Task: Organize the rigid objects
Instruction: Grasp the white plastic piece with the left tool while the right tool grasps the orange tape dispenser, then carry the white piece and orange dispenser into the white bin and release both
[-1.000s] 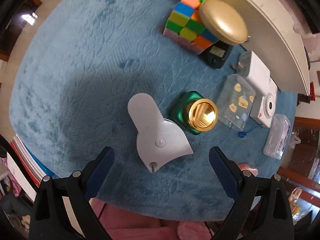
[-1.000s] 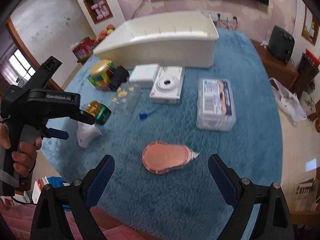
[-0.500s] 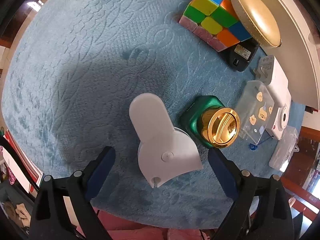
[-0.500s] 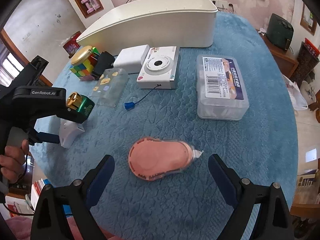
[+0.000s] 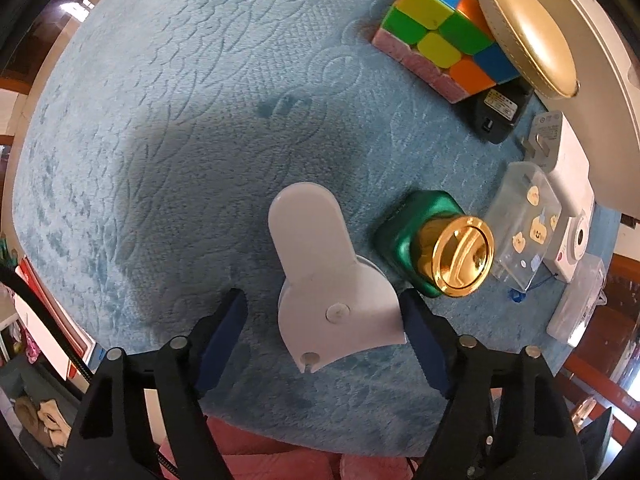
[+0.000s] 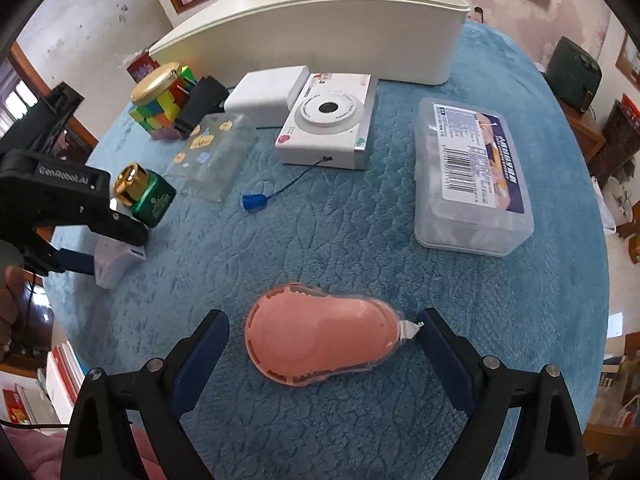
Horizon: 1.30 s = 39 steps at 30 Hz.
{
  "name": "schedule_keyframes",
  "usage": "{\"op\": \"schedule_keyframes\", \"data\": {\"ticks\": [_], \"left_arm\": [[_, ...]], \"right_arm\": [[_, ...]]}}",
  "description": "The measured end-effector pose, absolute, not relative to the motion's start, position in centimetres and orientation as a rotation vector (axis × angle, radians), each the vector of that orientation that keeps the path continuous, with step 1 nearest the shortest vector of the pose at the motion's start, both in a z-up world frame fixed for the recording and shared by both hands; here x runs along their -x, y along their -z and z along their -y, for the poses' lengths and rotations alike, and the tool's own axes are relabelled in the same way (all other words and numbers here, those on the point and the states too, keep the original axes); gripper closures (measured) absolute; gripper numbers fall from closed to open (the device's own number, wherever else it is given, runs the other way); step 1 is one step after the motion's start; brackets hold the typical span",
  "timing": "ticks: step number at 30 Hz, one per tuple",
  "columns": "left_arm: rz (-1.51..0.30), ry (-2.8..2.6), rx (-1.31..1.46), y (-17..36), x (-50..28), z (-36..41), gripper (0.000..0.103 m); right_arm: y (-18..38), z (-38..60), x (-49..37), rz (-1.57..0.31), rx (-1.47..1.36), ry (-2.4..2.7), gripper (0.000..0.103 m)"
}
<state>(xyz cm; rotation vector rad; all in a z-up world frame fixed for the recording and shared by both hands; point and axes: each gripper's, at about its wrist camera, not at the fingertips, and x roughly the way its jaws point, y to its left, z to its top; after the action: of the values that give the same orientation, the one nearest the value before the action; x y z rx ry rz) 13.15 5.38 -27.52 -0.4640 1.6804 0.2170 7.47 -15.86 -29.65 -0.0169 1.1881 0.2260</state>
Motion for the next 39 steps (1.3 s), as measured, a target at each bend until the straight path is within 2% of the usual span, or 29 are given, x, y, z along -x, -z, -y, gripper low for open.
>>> {"op": "schedule_keyframes", "data": {"ticks": [4, 6, 8, 12, 17, 31, 39], "left_arm": [[-1.688, -0.234, 0.474, 27.4, -13.5, -6.2, 0.031], [-1.696, -0.248, 0.468, 27.3, -13.5, -6.7, 0.039], [-1.697, -0.252, 0.470, 27.3, -13.4, -7.2, 0.042], [-1.692, -0.238, 0.522, 27.3, -13.1, -8.5, 0.043], [-1.689, -0.228, 0.554, 27.3, -12.8, -9.6, 0.043], [-1.699, -0.234, 0.609, 26.3, -8.5, -12.7, 0.043], [-1.663, -0.229, 0.635, 23.6, -5.5, -13.4, 0.043]], "right_arm": [[29.9, 14.9, -7.3, -1.191, 0.109, -0.218, 0.008], [30.2, 14.2, -7.0, -1.188, 0.178, -0.216, 0.008], [30.3, 13.7, -6.8, -1.177, 0.217, -0.222, 0.008], [30.3, 13.8, -6.9, -1.190, 0.198, -0.219, 0.008], [30.1, 14.1, -7.0, -1.177, 0.174, -0.198, 0.017], [29.3, 13.9, -6.0, -1.215, 0.152, -0.211, 0.017], [27.3, 13.3, -4.4, -1.204, 0.163, -0.242, 0.017]]}}
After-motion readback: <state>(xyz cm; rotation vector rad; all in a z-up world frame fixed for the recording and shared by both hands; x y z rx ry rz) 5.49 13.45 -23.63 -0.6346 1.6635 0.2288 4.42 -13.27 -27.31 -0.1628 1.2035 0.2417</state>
